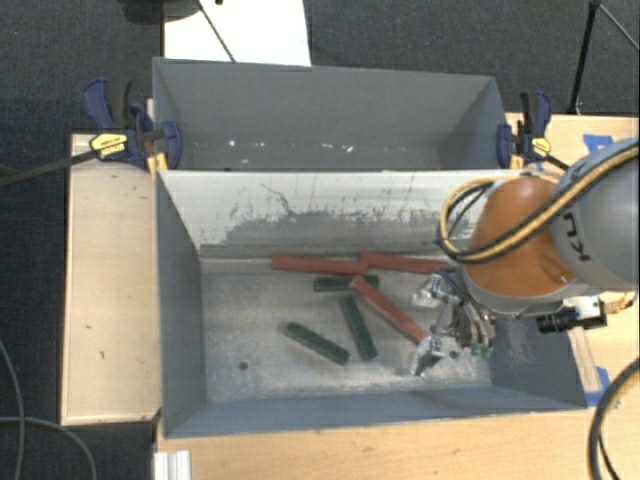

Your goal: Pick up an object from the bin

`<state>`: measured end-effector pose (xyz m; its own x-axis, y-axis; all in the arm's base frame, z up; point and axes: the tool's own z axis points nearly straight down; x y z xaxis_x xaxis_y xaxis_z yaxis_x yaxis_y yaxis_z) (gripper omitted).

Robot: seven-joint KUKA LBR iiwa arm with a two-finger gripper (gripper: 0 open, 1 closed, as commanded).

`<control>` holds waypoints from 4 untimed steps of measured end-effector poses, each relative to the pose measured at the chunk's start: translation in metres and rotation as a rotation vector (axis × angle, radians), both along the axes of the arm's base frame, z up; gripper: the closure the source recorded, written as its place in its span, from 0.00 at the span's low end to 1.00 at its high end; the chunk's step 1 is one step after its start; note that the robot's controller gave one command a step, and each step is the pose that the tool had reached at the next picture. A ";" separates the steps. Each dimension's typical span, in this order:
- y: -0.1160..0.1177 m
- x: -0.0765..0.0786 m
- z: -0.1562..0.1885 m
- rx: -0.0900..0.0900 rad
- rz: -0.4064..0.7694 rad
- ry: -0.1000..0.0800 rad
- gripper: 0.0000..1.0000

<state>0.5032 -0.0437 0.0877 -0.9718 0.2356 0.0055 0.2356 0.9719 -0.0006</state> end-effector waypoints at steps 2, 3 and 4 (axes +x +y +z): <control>-0.004 0.008 -0.014 -0.003 -0.089 -0.018 1.00; -0.004 0.008 -0.014 -0.003 -0.088 -0.018 1.00; -0.011 0.032 0.128 -0.001 -0.070 -0.008 1.00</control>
Offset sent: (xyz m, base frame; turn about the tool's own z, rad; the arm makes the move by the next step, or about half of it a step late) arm 0.0040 -0.0020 -0.0177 0.0897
